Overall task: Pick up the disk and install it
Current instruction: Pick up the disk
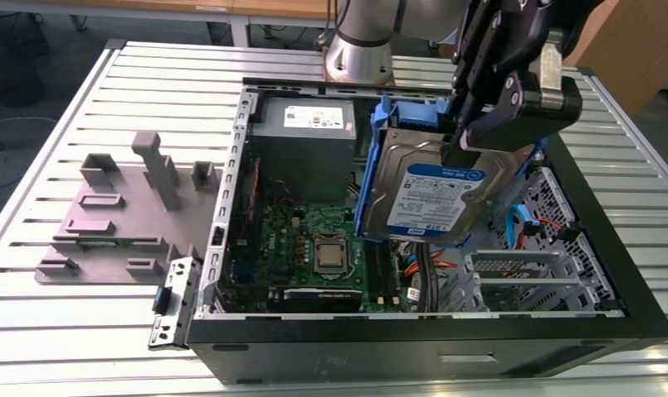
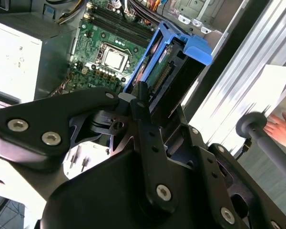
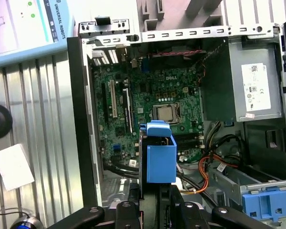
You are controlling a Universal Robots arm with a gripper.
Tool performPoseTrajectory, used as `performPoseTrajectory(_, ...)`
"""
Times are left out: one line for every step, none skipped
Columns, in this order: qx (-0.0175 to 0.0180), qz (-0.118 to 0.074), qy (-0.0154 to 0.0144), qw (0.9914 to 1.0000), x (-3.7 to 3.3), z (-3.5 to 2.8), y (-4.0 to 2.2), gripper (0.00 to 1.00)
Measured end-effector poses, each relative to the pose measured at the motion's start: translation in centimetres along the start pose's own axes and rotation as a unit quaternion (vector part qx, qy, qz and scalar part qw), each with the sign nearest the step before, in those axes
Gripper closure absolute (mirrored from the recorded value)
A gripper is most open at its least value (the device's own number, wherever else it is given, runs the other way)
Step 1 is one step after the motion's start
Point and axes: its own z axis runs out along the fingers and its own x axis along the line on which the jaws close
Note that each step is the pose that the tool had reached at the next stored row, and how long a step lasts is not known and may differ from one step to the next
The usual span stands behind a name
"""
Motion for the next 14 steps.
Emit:
performPoseTrajectory(-0.0001, -0.002, 0.0001, 1.0, -0.01, 0.02, -0.03, 0.65)
performPoseTrajectory(-0.0002, -0.004, 0.0001, 0.99999, -0.01, 0.06, -0.04, 0.65)
performPoseTrajectory(-0.0003, -0.007, 0.0001, 0.99998, -0.01, 0.08, -0.06, 0.65)
performPoseTrajectory(-0.0004, -0.009, 0.0002, 0.99996, -0.02, 0.1, -0.08, 0.65)
performPoseTrajectory(-0.0006, -0.012, 0.0002, 0.99993, -0.03, 0.13, -0.11, 0.65)
performPoseTrajectory(-0.0006, -0.014, 0.0002, 0.99991, -0.04, 0.14, -0.14, 0.65)
performPoseTrajectory(-0.0007, -0.014, 0.0003, 0.99989, -0.04, 0.14, -0.18, 0.65)
performPoseTrajectory(-0.0007, -0.015, 0.0003, 0.99989, -0.05, 0.15, -0.25, 0.65)
performPoseTrajectory(-0.0007, -0.015, 0.0003, 0.99989, -0.07, 0.17, -0.4, 0.65)
performPoseTrajectory(-0.0007, -0.015, 0.0003, 0.99989, -0.09, 0.18, -0.56, 0.65)
performPoseTrajectory(-0.0007, -0.015, 0.0003, 0.99989, -0.12, 0.19, -0.75, 0.65)
performPoseTrajectory(-0.0007, -0.015, 0.0003, 0.99989, -0.14, 0.2, -0.94, 0.65)
performPoseTrajectory(-0.0007, -0.015, 0.0003, 0.99989, -0.16, 0.21, -1.11, 0.65)
performPoseTrajectory(-0.0008, -0.015, 0.0003, 0.99989, -0.19, 0.22, -1.27, 0.65)
